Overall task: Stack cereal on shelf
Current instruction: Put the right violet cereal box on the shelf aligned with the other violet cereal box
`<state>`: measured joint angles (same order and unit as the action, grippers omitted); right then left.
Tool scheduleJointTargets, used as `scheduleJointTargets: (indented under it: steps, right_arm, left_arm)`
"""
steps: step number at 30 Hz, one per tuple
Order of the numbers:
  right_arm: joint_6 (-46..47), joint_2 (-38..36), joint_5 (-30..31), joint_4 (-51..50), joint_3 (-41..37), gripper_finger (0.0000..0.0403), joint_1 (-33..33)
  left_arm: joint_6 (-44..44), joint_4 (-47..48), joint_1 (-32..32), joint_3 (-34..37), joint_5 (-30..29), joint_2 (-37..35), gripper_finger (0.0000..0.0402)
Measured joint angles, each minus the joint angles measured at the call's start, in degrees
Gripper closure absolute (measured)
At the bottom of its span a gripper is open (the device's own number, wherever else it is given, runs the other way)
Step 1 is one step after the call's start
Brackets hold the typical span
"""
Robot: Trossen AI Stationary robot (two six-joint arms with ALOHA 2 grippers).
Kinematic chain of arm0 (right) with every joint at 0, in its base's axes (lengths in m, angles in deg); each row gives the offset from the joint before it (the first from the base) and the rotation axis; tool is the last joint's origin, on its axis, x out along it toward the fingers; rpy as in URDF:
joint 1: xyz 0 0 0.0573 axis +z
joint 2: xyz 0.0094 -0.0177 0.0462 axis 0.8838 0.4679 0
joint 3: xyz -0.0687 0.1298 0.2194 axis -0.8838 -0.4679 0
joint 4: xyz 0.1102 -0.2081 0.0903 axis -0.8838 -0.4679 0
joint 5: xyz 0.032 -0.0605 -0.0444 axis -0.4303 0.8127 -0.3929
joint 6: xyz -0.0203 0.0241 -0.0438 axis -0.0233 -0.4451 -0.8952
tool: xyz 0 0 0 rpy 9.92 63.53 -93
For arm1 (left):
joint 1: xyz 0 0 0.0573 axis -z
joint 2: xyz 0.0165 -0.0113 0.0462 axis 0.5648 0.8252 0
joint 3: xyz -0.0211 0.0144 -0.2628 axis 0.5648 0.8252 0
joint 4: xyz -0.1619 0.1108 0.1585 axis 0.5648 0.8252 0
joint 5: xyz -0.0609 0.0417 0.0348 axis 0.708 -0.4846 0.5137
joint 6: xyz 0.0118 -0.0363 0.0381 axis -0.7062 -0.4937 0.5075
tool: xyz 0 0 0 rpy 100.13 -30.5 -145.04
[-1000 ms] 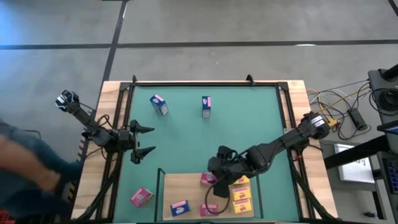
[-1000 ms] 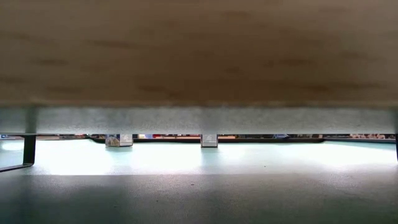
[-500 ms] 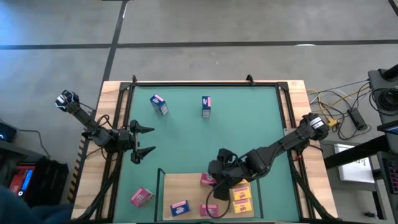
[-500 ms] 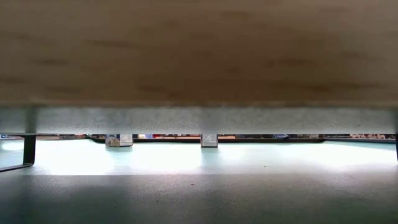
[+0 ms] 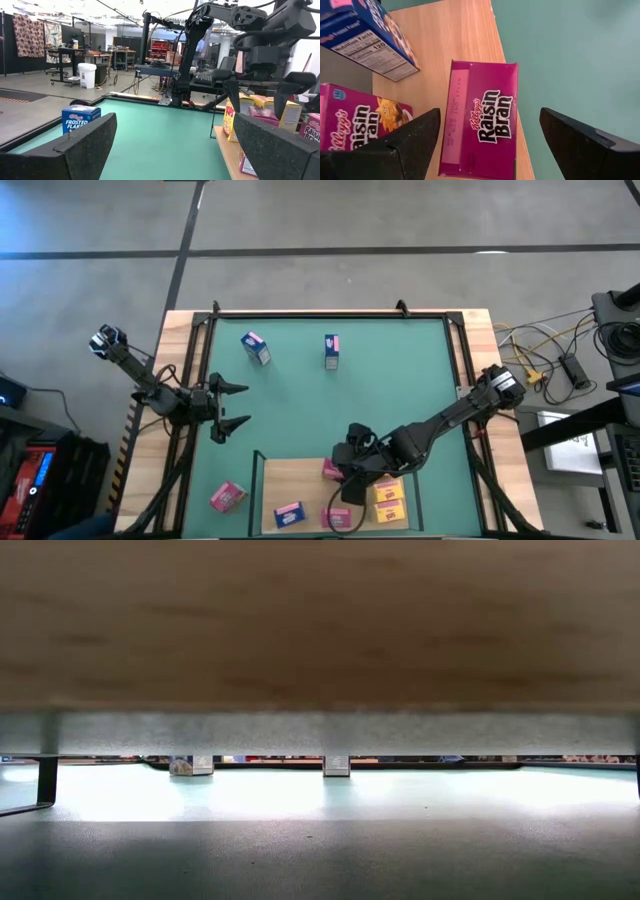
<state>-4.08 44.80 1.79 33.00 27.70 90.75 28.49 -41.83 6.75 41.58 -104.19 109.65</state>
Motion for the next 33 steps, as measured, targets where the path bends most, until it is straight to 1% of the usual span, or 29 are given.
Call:
scheduleJointTargets:
  steps: [24,27,33]
  right_arm:
    - [0.9,0.4,0.0,0.2,0.1,0.0078,0.0]
    - [0.9,0.4,0.4,0.3,0.1,0.0098,0.0]
    - [0.7,0.4,0.5,1.1,0.1,0.0171,0.0]
  left_arm:
    - [0.0,-0.1,0.0,0.0,0.0,0.4,0.0018]
    - [0.0,-0.1,0.0,0.0,0.0,0.4,0.0018]
    - [0.0,-0.1,0.0,0.0,0.0,0.4,0.0018]
